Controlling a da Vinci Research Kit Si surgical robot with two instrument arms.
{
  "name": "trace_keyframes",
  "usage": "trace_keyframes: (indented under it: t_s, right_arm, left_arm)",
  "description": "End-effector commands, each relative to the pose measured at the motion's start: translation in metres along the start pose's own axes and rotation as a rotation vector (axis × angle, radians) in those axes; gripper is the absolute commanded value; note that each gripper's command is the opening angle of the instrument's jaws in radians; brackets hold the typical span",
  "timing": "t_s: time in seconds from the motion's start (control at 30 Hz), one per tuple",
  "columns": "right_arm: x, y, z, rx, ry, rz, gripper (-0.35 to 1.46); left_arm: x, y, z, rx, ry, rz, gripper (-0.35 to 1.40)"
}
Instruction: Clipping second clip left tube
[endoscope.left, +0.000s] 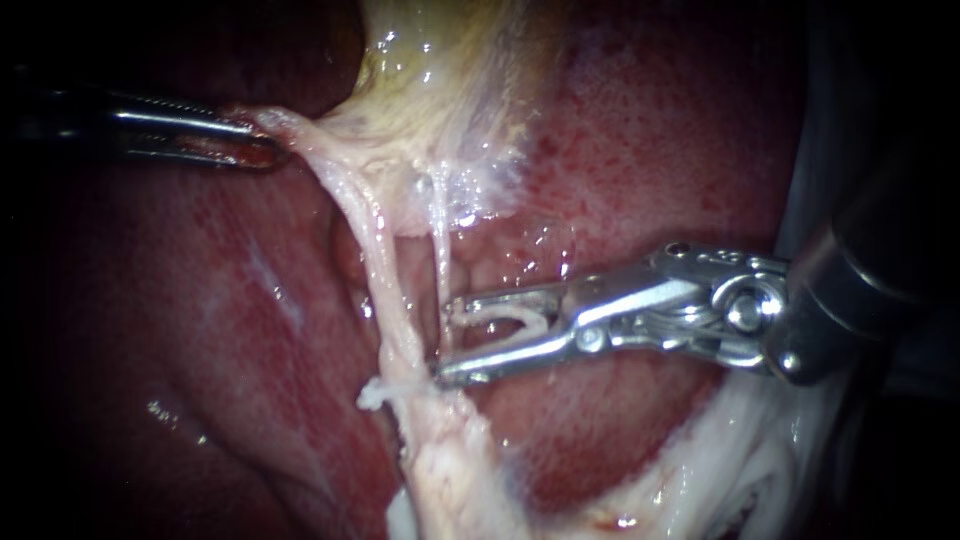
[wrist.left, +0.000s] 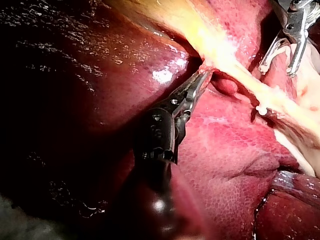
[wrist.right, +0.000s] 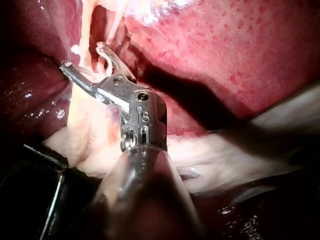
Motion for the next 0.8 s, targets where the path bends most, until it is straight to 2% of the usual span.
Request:
trace_keyframes:
  t_s: [0.03, 0.27, 0.5, 0.7, 0.8]
  right_arm:
    - [-0.0001, 0.0, -0.0003, 0.001, -0.001, -0.001, 0.5]
    - [-0.0003, -0.0004, -0.0015, 0.006, -0.004, -0.001, 0.5]
    - [0.0001, -0.0012, -0.0004, 0.001, -0.004, 0.001, 0.5]
    - [0.0002, -0.0006, 0.0014, -0.005, -0.001, 0.0, 0.5]
    - [-0.0003, 0.0, 0.0023, -0.001, -0.006, -0.005, 0.5]
  left_arm:
    - [0.0, 0.0, 0.0, 0.0, 0.0, 0.0, -0.35]
    - [0.0, 0.0, 0.0, 0.0, 0.0, 0.0, -0.35]
    - [0.0, 0.0001, 0.0, 0.0, 0.0, 0.0, -0.35]
    - [0.0, 0.0001, 0.0, 0.0, 0.0, 0.0, -0.35]
    - [0.0, 0.0001, 0.0, 0.0, 0.0, -0.001, -0.35]
